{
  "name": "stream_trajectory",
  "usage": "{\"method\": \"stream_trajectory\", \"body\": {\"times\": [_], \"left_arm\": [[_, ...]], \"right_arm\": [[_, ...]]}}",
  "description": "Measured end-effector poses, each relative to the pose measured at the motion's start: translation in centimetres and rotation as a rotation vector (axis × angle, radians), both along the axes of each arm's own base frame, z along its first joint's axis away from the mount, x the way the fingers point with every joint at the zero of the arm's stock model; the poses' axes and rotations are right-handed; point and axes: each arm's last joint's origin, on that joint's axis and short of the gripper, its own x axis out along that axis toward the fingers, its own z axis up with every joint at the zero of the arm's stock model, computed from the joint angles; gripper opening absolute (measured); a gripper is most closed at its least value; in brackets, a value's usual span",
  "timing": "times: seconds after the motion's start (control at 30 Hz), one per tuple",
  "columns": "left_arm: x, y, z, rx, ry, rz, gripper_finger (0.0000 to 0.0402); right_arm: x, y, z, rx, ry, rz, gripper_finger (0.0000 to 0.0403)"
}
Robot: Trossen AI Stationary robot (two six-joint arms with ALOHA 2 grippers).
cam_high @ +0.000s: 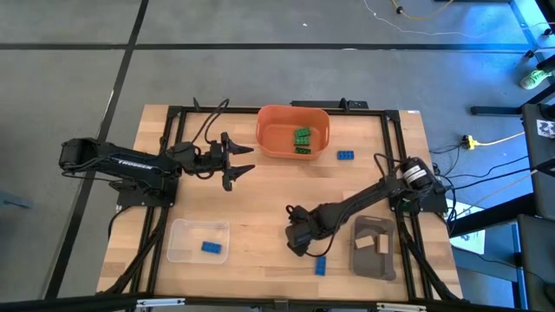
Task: Sort & place blocks by color
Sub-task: Put the brown block into the black transparent bin
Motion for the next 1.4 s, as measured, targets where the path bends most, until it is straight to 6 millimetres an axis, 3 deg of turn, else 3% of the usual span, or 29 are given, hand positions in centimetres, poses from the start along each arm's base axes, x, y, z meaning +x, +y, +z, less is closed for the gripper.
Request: {"method": "stream_trajectory", "body": {"times": [0.2,0.5,0.63,0.8,0.9,1.13,1.4], "left_arm": [[0.0,0.0,0.0,0.001,0.0,-0.006,0.0261],[0.0,0.0,0.0,0.001,0.0,-0.008,0.0261],[0.0,0.0,0.0,0.001,0.002,-0.007,0.0261],[0.0,0.0,-0.1,0.0,0.008,-0.007,0.0261],[0.0,0.0,-0.1,0.0,0.008,-0.007,0.0261],[0.0,0.0,-0.1,0.0,0.007,-0.008,0.0261],[0.0,0.0,-0.1,-0.005,0.013,-0.008,0.0261]], "right_arm": [[0.1,0.4,-1.5,-0.006,0.036,0.007,0.0251],[0.2,0.6,-2.2,-0.02,0.059,0.067,0.0247],[0.1,0.5,-2.3,-0.039,0.068,0.11,0.0211],[-0.2,0.4,-2.4,-0.06,0.1,0.191,0.0126],[-0.3,0.4,-2.3,-0.07,0.108,0.259,0.0126],[-1.4,-1.4,-0.6,-0.107,0.196,0.37,0.0126],[-4.2,-4.5,2.4,-0.171,-0.008,0.323,0.0126]]}}
